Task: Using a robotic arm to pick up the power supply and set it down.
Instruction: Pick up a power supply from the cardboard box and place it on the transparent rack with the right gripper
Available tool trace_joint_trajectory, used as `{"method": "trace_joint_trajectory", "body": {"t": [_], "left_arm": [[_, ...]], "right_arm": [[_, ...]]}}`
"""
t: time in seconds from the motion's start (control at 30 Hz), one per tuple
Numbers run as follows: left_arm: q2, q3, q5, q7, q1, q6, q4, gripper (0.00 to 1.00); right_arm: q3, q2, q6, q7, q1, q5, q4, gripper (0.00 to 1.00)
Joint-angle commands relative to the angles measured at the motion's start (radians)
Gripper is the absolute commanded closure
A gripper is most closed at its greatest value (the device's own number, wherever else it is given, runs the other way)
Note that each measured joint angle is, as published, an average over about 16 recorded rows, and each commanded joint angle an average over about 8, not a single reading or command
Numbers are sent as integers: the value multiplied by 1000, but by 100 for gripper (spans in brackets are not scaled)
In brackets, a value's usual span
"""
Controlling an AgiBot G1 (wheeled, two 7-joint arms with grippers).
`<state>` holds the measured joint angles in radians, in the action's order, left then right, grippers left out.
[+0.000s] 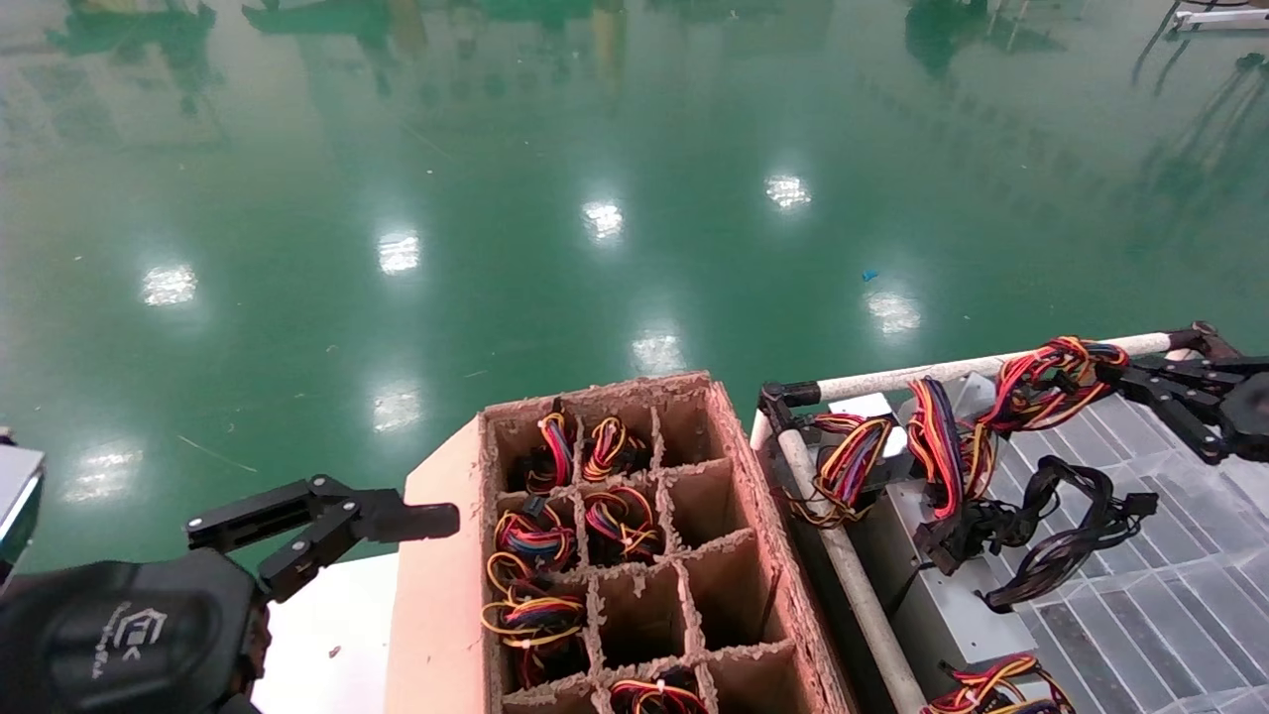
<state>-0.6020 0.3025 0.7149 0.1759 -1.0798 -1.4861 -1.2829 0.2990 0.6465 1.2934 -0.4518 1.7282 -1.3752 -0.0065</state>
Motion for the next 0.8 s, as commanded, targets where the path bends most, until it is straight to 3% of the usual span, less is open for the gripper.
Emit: {"method": "trace_joint_trajectory", "body": {"t": [0.03, 0.8], "left_arm": [[0, 0, 0, 0, 0, 0, 0, 0], [1, 1, -1, -1, 0, 1, 0, 0]], "right_arm": [[0, -3, -6, 0, 0, 0, 0, 100], [21, 88, -140, 15, 47, -30, 22, 100]]}}
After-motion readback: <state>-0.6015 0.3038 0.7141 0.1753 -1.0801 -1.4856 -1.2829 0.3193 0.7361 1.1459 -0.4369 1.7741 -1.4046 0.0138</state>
